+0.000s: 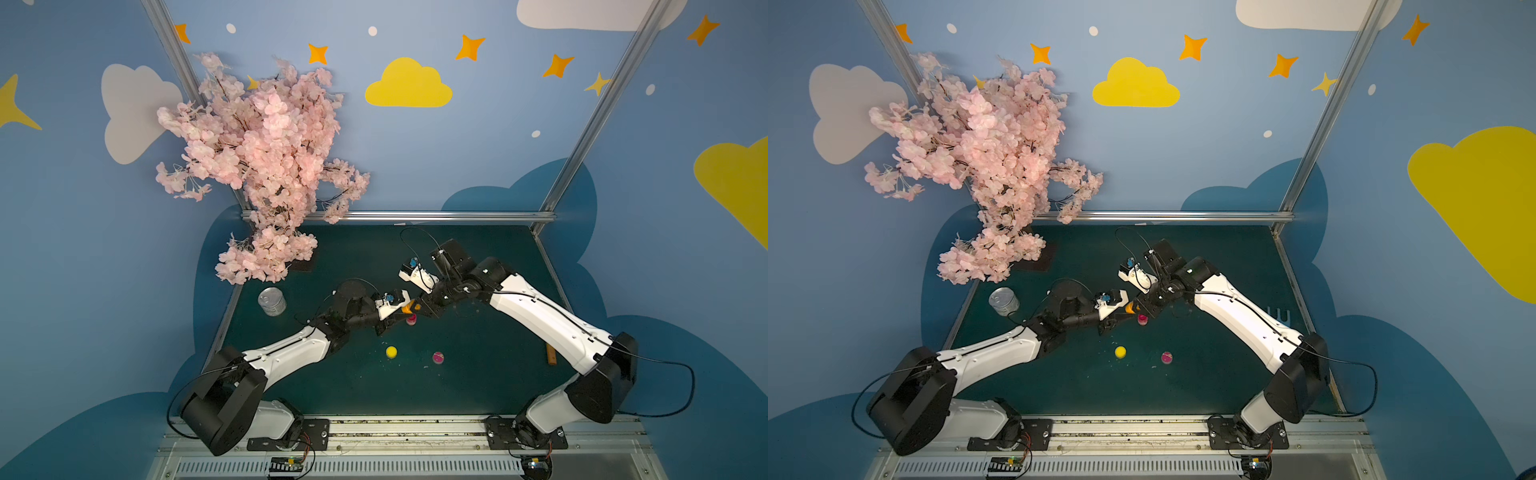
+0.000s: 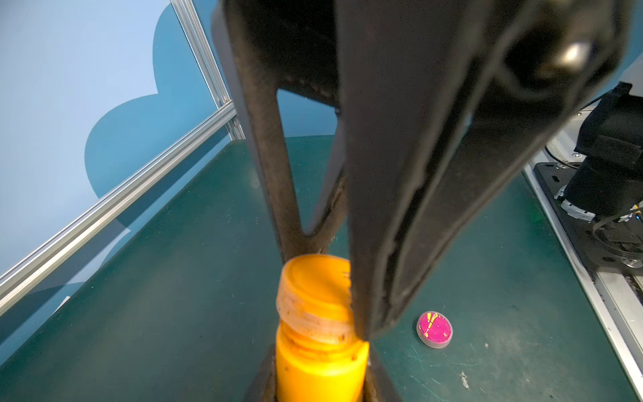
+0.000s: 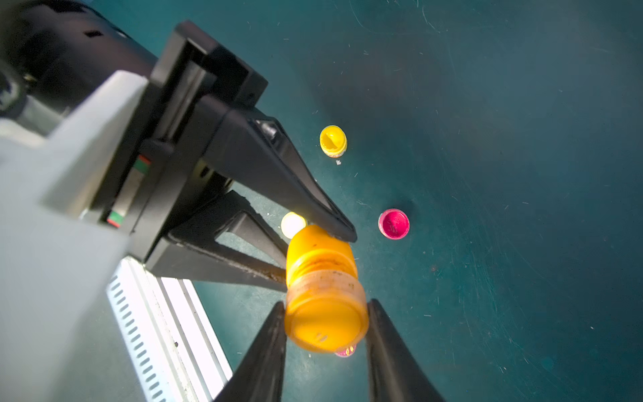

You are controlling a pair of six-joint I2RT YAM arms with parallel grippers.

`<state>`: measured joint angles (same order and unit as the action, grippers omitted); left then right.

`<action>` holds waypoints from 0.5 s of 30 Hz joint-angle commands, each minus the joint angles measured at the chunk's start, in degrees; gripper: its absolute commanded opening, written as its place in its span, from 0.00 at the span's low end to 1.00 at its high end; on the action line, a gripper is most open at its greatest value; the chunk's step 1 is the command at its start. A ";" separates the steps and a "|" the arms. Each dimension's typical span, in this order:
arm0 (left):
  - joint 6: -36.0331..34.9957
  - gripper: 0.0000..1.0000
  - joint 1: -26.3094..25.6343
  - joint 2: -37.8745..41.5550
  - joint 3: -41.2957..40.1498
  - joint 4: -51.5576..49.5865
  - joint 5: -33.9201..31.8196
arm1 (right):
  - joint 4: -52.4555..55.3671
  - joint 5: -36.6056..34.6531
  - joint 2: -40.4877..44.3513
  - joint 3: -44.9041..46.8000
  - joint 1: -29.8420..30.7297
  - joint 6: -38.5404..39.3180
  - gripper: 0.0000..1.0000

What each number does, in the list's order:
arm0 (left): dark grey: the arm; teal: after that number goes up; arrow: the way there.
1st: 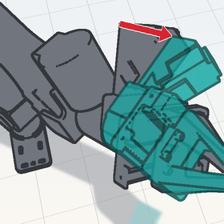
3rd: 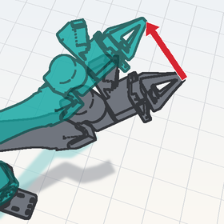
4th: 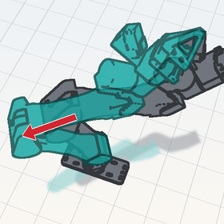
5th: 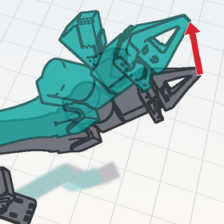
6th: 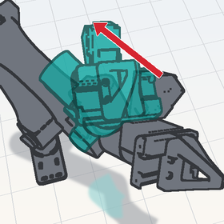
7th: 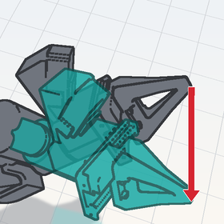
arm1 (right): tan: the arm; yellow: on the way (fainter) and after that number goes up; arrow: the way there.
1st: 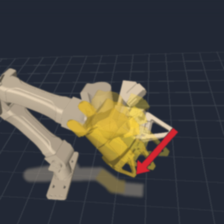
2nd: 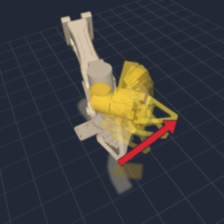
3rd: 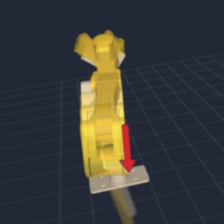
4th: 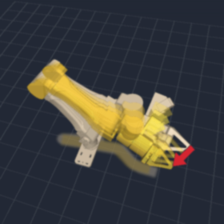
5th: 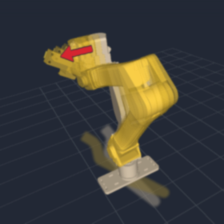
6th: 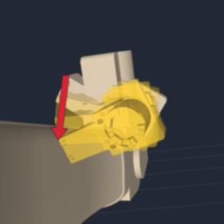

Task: Close the paint jar lid
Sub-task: Close the lid on the paint jar.

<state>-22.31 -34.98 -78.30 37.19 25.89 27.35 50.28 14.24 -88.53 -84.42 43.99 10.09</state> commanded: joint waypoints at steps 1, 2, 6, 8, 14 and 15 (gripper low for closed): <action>0.42 0.24 0.00 1.66 -0.44 1.71 0.63 | -0.09 -1.89 -1.01 -1.52 0.20 -0.42 0.38; 0.49 0.24 -0.01 1.75 -0.45 1.82 0.77 | -0.22 -1.96 -1.13 -1.59 0.28 -0.52 0.38; 0.36 0.24 0.05 1.91 -0.63 1.90 1.03 | -0.36 -0.40 -1.64 -1.79 0.29 -0.34 0.38; 0.25 0.24 0.00 2.01 -0.54 2.02 0.99 | -0.11 1.43 -2.08 -1.88 0.21 0.00 0.38; -0.10 0.24 0.17 2.11 -0.02 1.92 2.06 | 1.34 6.59 -3.11 -2.40 0.25 0.96 0.38; -0.19 0.24 0.13 2.07 0.07 1.73 2.32 | 1.63 6.85 -3.29 -2.51 0.23 1.05 0.38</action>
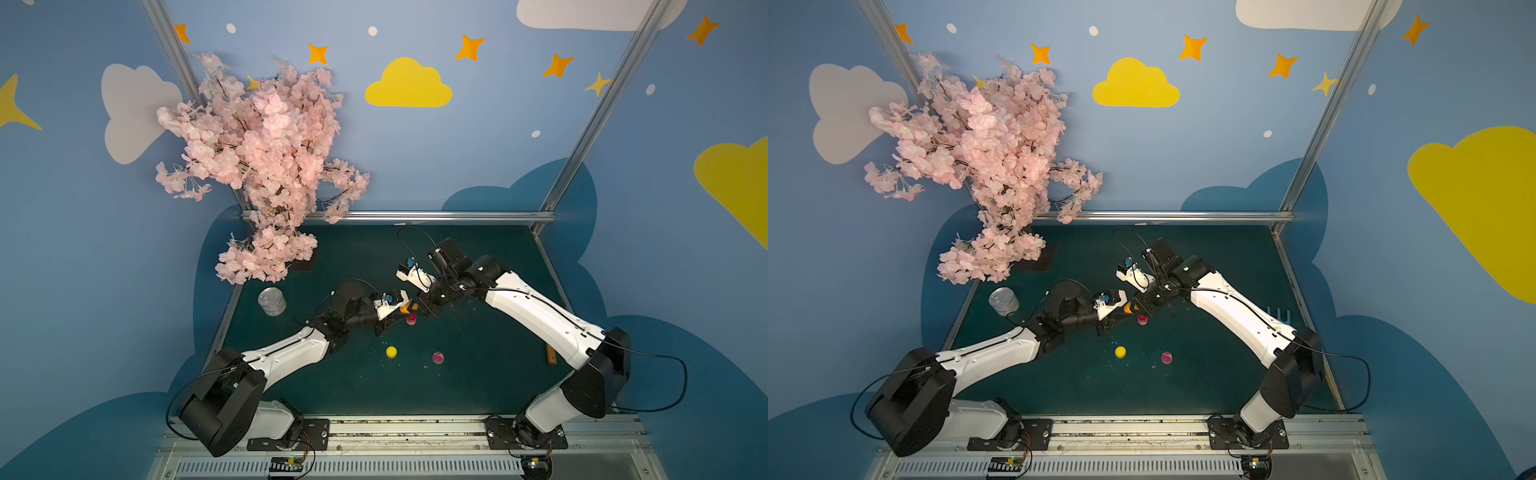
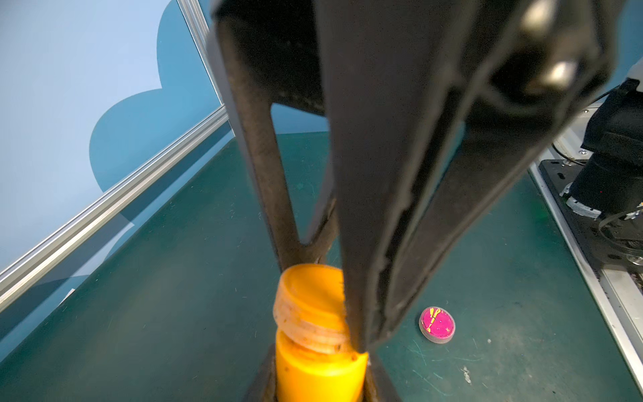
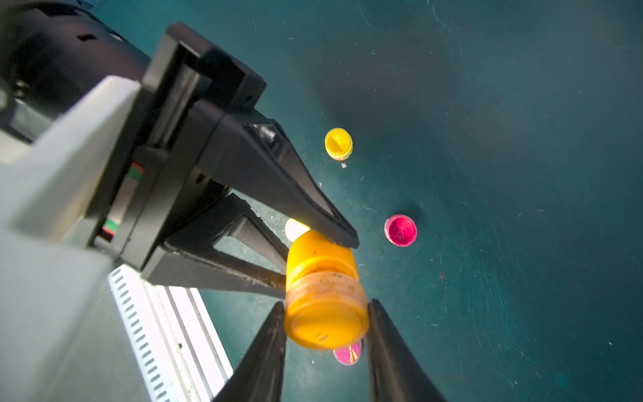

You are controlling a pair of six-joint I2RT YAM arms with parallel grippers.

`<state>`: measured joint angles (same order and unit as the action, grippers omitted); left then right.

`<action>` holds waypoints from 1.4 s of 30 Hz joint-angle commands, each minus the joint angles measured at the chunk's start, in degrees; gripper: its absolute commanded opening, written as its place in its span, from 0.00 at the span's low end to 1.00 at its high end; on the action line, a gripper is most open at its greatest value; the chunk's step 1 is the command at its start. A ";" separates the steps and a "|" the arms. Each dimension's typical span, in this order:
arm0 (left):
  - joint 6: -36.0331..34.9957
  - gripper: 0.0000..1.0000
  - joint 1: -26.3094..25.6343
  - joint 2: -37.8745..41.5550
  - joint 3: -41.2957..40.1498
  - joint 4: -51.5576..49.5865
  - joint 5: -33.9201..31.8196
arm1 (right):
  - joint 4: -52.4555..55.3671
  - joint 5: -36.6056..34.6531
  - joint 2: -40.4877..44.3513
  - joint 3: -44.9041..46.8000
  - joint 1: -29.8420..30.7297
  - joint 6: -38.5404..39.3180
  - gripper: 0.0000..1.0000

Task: Close the paint jar lid
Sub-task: Close the lid on the paint jar, then screw the lid onto the paint jar.

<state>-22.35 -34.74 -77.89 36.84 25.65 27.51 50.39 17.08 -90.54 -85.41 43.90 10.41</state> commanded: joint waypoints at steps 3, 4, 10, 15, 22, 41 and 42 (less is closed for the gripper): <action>-0.71 0.24 -0.06 1.79 0.50 1.56 3.35 | 2.72 4.62 -1.72 -1.97 0.24 1.47 0.37; -1.00 0.24 -0.06 1.77 0.60 1.12 3.72 | 3.26 4.75 -1.89 -2.26 0.28 1.85 0.36; -2.08 0.24 -0.12 2.48 0.77 -0.07 5.08 | 7.00 5.96 -3.27 -4.12 0.21 3.78 0.35; -2.19 0.24 0.02 2.72 1.80 -0.54 4.47 | 7.58 7.50 -4.76 -4.48 0.32 3.67 0.35; -2.06 0.24 -0.55 2.30 2.53 3.47 -0.03 | 7.56 5.92 -6.80 -5.42 0.43 -0.06 0.35; -0.04 0.24 -3.22 0.94 0.78 17.06 -16.86 | 5.84 3.93 -12.33 -9.52 0.66 -15.44 0.36; 0.40 0.24 -3.23 1.07 0.69 16.98 -16.95 | 5.48 3.57 -12.03 -9.30 0.61 -15.61 0.38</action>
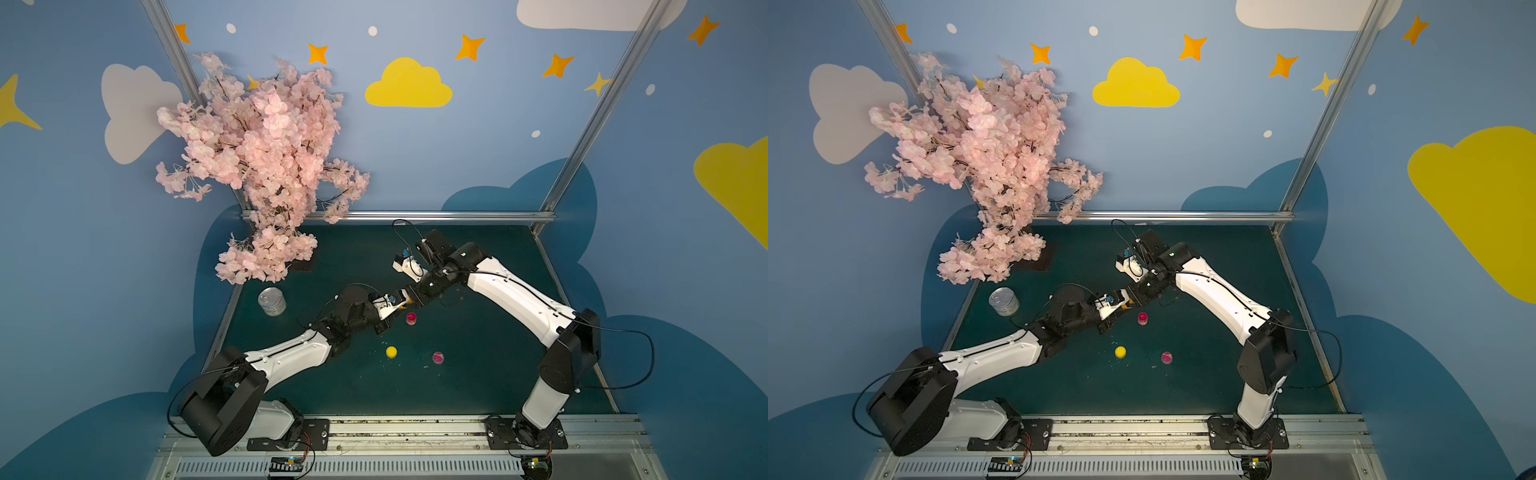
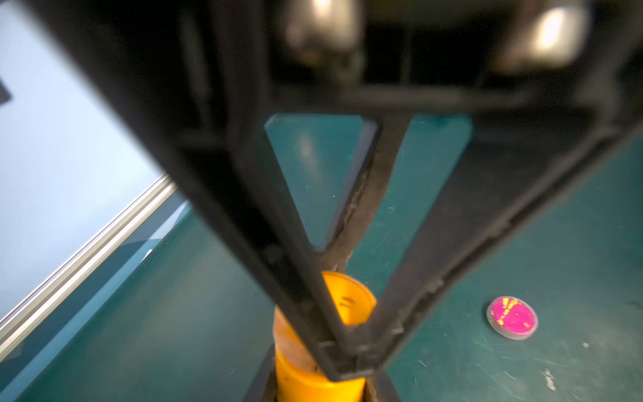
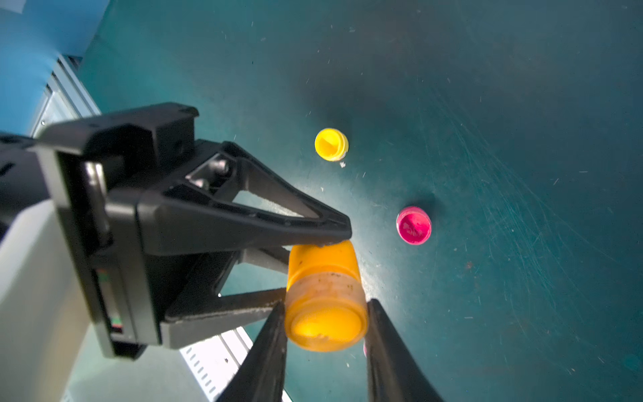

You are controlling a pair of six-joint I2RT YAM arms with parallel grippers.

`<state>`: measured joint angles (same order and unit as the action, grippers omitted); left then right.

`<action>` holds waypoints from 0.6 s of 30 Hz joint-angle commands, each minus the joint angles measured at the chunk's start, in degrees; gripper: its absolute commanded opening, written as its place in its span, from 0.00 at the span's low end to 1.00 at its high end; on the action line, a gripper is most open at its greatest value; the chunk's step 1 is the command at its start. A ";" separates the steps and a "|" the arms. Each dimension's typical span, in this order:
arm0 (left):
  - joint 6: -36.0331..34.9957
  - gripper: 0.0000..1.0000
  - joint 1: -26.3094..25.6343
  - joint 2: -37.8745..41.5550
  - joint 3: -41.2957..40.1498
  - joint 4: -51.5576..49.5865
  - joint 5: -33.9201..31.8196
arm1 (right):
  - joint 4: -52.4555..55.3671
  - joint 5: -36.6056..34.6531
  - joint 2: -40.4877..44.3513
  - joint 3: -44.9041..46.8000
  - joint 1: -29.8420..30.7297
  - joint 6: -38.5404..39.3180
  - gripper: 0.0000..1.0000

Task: Close the paint jar lid
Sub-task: Screw the lid onto the paint jar.

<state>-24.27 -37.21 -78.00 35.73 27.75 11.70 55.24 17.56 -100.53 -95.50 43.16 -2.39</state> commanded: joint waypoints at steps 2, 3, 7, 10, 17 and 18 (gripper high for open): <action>3.39 0.24 -0.67 1.18 1.35 15.03 -1.31 | 0.38 2.28 -1.53 1.02 1.32 -2.89 0.40; 4.03 0.24 -0.70 1.22 1.05 15.29 -1.33 | 0.35 1.73 -1.17 1.02 1.23 -2.89 0.42; 4.78 0.24 -0.61 1.51 -0.51 15.38 -0.08 | 0.04 0.58 0.26 1.78 0.59 -2.67 0.47; 4.51 0.24 -0.58 2.05 -1.48 13.39 0.78 | -0.52 0.13 1.96 2.91 0.10 -2.35 0.53; 5.64 0.24 0.28 2.94 -2.75 9.23 3.05 | -2.66 -0.25 6.29 5.87 -1.40 -2.05 0.63; 6.04 0.24 0.55 2.98 -2.97 8.87 3.52 | -3.01 -0.25 6.98 6.44 -1.51 -1.92 0.64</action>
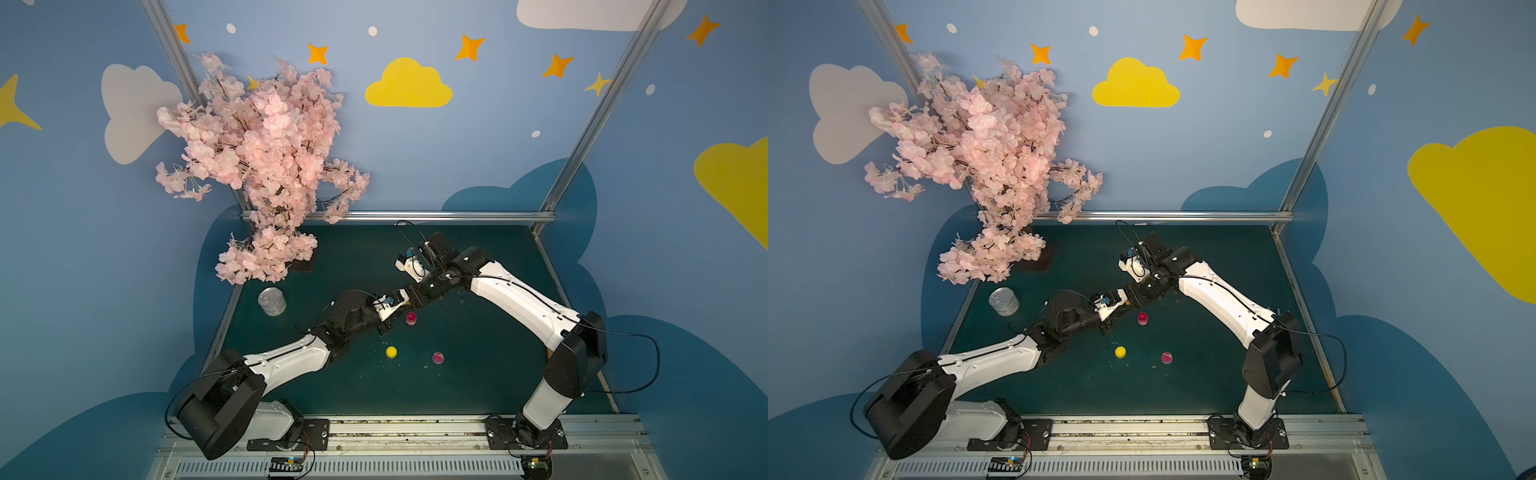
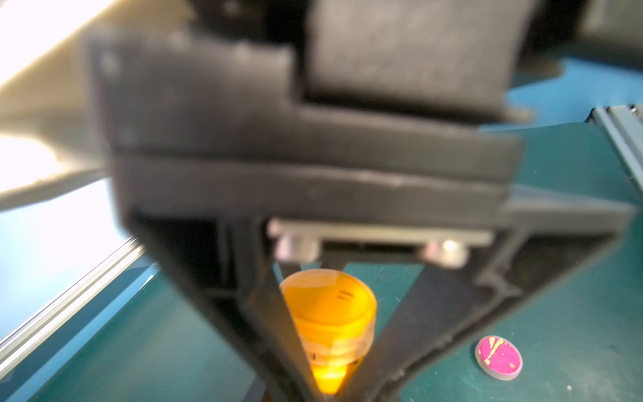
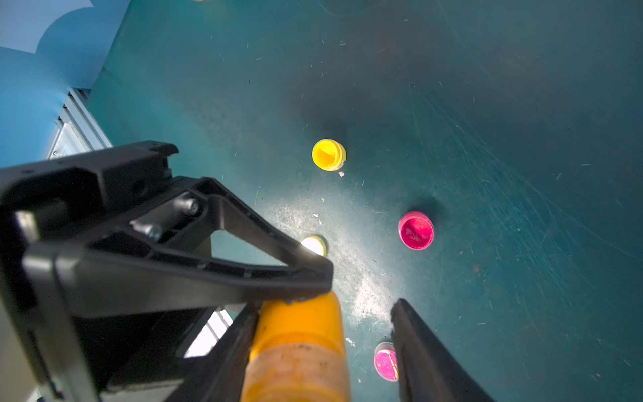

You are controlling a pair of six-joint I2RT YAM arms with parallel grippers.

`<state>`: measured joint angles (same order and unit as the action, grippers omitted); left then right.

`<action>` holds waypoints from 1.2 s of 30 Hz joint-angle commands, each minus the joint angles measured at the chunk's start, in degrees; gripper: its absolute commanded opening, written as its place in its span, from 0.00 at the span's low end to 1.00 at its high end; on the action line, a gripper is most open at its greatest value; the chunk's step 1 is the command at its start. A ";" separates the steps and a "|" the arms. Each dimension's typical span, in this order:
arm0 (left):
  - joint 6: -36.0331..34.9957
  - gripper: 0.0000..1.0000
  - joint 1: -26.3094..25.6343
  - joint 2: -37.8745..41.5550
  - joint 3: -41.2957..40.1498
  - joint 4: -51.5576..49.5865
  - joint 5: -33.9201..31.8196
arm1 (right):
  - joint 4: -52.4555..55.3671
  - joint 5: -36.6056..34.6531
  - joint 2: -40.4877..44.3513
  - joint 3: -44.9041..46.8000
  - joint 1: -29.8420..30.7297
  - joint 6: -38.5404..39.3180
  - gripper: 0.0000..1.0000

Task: Close the paint jar lid
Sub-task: Screw the lid onto the paint jar.

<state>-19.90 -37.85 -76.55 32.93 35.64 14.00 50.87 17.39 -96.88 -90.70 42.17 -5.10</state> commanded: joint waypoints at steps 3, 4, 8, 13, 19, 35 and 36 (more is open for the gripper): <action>3.56 0.24 2.19 1.45 -0.41 -0.25 3.34 | 0.42 0.17 5.51 3.46 -0.99 1.02 0.67; 4.17 0.24 2.49 1.34 -0.49 -0.38 4.16 | -0.10 0.26 6.34 4.16 -1.11 1.07 0.69; 6.25 0.24 3.72 0.67 -0.41 -1.51 7.88 | -1.74 1.28 9.56 7.01 -1.78 1.85 0.74; 8.20 0.24 5.14 0.62 0.36 -3.03 13.60 | -2.93 4.87 13.83 9.86 -2.69 5.43 0.75; 9.32 0.24 6.00 0.32 1.79 -5.44 23.92 | -15.45 8.41 21.69 18.86 -3.08 10.39 0.71; 10.11 0.25 6.29 1.14 3.69 -6.63 33.12 | -21.33 20.77 21.39 19.76 -4.29 16.23 0.53; 9.99 0.25 6.30 1.27 3.72 -6.56 32.93 | -21.56 21.01 21.30 19.85 -4.30 16.33 0.52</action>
<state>-9.63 -31.88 -76.23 35.29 29.58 45.71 30.61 35.27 -75.13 -69.87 37.95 10.00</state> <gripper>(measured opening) 0.316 0.521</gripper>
